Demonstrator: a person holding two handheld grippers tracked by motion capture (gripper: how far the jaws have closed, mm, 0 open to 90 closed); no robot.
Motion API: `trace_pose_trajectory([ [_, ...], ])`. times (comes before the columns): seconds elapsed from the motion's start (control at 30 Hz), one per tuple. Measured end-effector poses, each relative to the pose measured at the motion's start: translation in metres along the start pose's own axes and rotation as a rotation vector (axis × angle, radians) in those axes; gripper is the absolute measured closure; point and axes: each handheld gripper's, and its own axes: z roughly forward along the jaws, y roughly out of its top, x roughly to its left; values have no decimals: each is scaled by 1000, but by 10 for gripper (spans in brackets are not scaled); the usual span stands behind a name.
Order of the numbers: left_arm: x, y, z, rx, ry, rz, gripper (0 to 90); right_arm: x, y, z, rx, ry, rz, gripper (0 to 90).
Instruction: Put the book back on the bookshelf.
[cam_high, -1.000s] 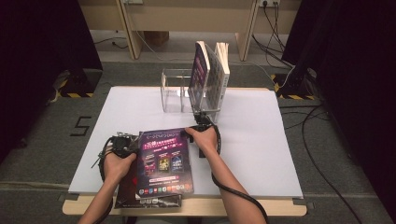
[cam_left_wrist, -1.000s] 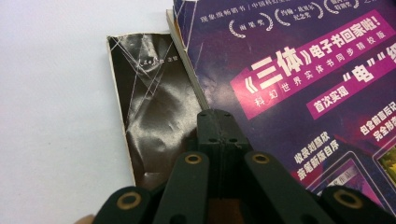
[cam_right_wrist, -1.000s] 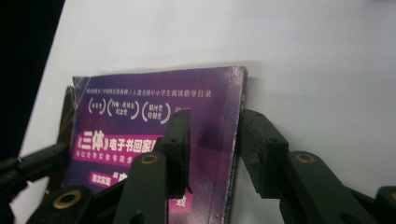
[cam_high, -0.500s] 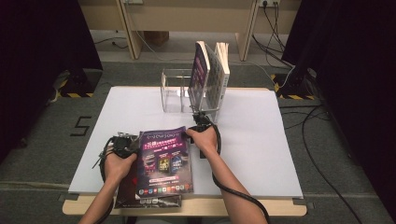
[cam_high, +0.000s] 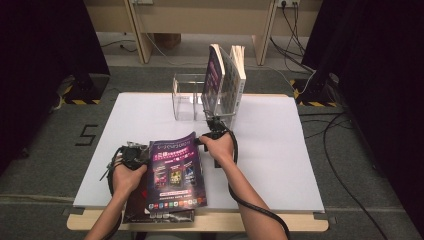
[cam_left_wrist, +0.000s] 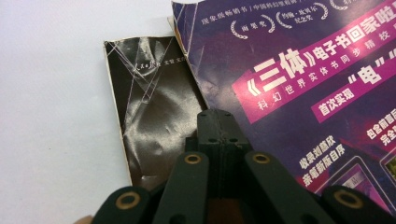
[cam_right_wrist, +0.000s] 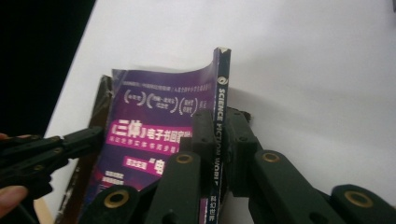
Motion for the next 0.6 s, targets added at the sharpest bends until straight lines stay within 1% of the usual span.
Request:
trace_pose_trajectory([
  [0.03, 1, 0, 0, -9, -4, -8, 871, 1, 0, -2, -9, 12, 5, 850],
  [0.07, 3, -1, -2, -23, -11, -21, 841, 1, -1, -3, -18, 18, 0, 851],
  [0.13, 6, -2, -7, -56, -40, -36, 790, 3, -1, -8, -42, 25, -12, 852],
  [0.2, 6, -3, -13, -87, -29, -42, 759, 7, -1, -12, -56, 40, -11, 852],
  [0.3, 7, -6, -21, -123, -31, -53, 687, 12, -1, -18, -79, 54, -32, 853],
  [0.37, 10, -8, -24, -144, -22, -69, 628, 16, -2, -22, -98, 67, -46, 853],
  [0.4, 11, -9, -26, -153, -17, -74, 613, 17, -2, -24, -105, 71, -48, 853],
  [0.43, 13, -9, -28, -161, -13, -86, 600, 18, -2, -27, -116, 75, -53, 853],
  [0.5, 15, -10, -30, -175, -11, -94, 583, 20, -2, -32, -141, 87, -62, 853],
  [0.53, 16, -11, -31, -180, -7, -94, 582, 21, -2, -34, -146, 88, -64, 853],
  [0.6, 18, -11, -32, -187, -6, -100, 576, 24, -2, -41, -173, 91, -81, 853],
])
